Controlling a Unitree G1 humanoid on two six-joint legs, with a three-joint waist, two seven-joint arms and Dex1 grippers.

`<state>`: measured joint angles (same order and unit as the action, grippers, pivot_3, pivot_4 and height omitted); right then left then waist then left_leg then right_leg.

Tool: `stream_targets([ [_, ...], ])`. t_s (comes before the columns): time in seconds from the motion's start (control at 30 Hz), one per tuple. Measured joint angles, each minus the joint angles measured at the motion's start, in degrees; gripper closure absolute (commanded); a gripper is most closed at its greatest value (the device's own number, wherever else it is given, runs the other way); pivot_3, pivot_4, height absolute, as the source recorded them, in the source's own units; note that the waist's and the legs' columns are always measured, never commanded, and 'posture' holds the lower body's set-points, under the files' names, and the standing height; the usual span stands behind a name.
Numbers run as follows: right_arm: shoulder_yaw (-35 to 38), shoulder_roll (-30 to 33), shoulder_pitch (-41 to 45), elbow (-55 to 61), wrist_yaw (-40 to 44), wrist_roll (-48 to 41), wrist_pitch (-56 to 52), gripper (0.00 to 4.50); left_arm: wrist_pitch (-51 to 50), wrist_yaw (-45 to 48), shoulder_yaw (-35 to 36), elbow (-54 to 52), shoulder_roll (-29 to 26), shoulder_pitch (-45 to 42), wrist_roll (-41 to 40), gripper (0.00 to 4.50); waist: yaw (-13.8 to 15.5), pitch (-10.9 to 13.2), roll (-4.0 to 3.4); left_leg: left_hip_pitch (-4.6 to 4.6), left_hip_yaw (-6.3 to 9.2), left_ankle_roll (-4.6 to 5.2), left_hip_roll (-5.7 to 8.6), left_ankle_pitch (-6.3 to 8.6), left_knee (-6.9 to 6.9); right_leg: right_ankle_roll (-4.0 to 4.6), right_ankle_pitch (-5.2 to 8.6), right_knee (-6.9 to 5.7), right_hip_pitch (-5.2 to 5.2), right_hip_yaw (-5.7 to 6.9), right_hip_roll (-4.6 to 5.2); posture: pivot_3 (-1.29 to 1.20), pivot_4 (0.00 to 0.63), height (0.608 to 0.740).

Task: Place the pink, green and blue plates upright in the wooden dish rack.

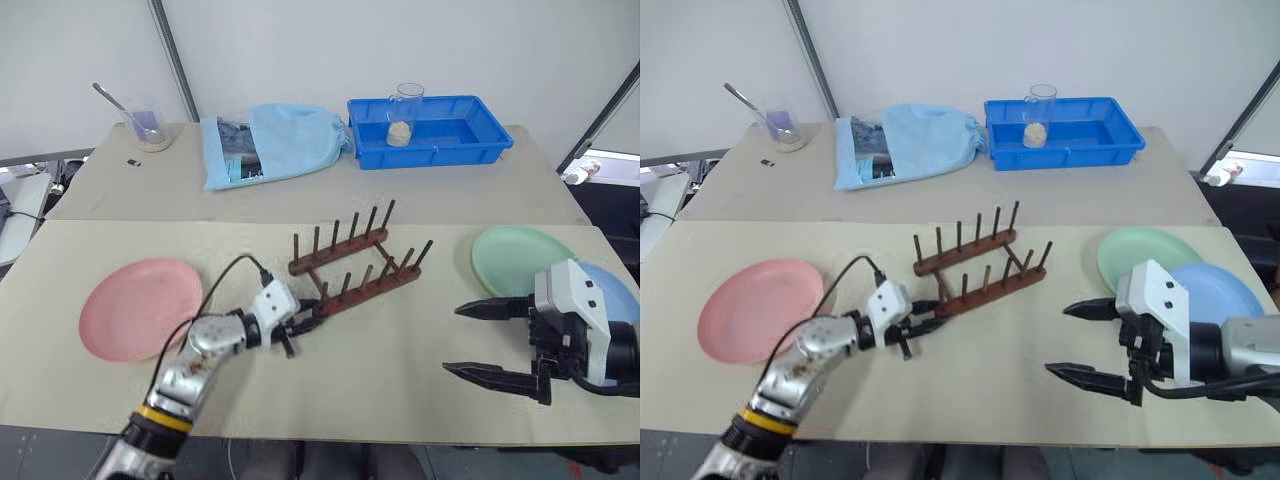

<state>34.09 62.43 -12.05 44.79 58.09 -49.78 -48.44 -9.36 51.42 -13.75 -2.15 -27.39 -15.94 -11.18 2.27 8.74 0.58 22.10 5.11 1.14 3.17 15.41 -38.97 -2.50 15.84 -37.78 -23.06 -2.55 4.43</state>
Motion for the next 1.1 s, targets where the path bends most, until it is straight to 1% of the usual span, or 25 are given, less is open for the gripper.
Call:
stream_targets([
  [0.1, 1.7, -0.9, -2.9, 1.2, 0.4, 0.9, 0.3, 0.00, 3.5, 5.6, -1.1, 5.3, 0.0, -4.1, 0.0, 3.66, -0.1, 0.0, 0.00, 0.02, -0.01, 0.05, -0.01, 0.03, 0.01, 0.00, 0.00, 0.05, -0.02, 0.01, -0.01, 0.00, 0.150, 0.740],
  [0.27, 4.6, -2.6, -6.6, 3.5, 0.4, 1.4, 0.4, 0.00, 7.3, 9.9, -3.6, 11.4, 4.1, -8.2, 0.4, 3.66, 0.0, 0.0, 0.02, 0.09, -0.01, 0.06, -0.01, 0.04, -0.02, -0.03, -0.02, 0.06, -0.05, -0.01, -0.01, 0.00, 0.150, 0.740],
  [0.37, 6.6, -3.3, -8.7, 5.1, 0.3, 1.4, 0.4, 0.00, 9.4, 11.0, -4.8, 14.4, 6.4, -9.4, 1.0, 3.66, -0.1, 0.0, 0.03, 0.07, -0.02, 0.06, -0.02, 0.03, -0.02, -0.03, -0.02, 0.05, -0.04, -0.02, -0.02, 0.00, 0.150, 0.740],
  [0.47, 8.0, -3.7, -10.2, 5.8, 0.0, 1.3, 0.3, 0.00, 10.5, 11.5, -5.3, 16.2, 7.6, -9.7, 2.0, 3.66, -0.3, 0.0, 0.04, 0.03, -0.06, 0.07, -0.02, 0.03, -0.02, -0.03, -0.02, 0.00, -0.04, -0.06, -0.03, 0.00, 0.150, 0.740],
  [0.67, 9.5, -4.0, -11.8, 6.9, -0.9, 1.3, 0.3, 0.00, 12.3, 11.5, -5.4, 19.0, 8.0, -10.3, 2.9, 3.66, -0.2, 0.0, 0.05, 0.00, -0.06, 0.07, -0.02, 0.03, -0.06, -0.04, -0.02, -0.04, -0.01, -0.06, -0.02, 0.00, 0.150, 0.740],
  [0.73, 9.5, -4.0, -12.0, 7.0, -1.0, 1.3, 0.3, 0.00, 12.2, 11.4, -5.2, 20.1, 8.4, -11.0, 2.8, 2.61, -0.2, 0.0, 0.06, 0.00, -0.06, 0.07, -0.01, 0.03, -0.08, -0.04, -0.02, -0.05, 0.00, -0.05, -0.02, 0.00, 0.150, 0.740],
  [0.9, 9.4, -4.0, -11.7, 6.9, -1.5, 1.3, 0.3, 0.00, 12.1, 11.7, -3.8, 20.5, 7.4, -11.5, 2.6, 0.30, -0.3, 0.0, 0.06, -0.02, -0.07, 0.07, -0.02, 0.03, -0.07, -0.04, -0.01, -0.08, -0.01, -0.05, -0.04, 0.00, 0.150, 0.740],
  [0.93, 9.2, -3.9, -11.5, 6.8, -1.5, 1.4, 0.4, 0.00, 12.1, 12.2, -3.7, 20.0, 5.9, -11.2, 2.7, 0.01, -0.4, 0.0, 0.06, -0.02, -0.07, 0.07, -0.03, 0.03, -0.06, -0.04, -0.01, -0.08, -0.02, -0.06, -0.04, 0.00, 0.150, 0.740],
  [1.1, 6.8, -2.6, -10.1, 4.8, -1.8, 4.7, 1.4, 0.00, 10.6, 14.6, -1.7, 11.8, -3.9, -5.0, 2.4, 0.01, -1.5, 0.0, 0.04, -0.07, -0.06, 0.07, -0.05, 0.03, 0.00, -0.04, -0.01, -0.09, -0.03, -0.08, -0.01, 0.00, 0.150, 0.740],
])
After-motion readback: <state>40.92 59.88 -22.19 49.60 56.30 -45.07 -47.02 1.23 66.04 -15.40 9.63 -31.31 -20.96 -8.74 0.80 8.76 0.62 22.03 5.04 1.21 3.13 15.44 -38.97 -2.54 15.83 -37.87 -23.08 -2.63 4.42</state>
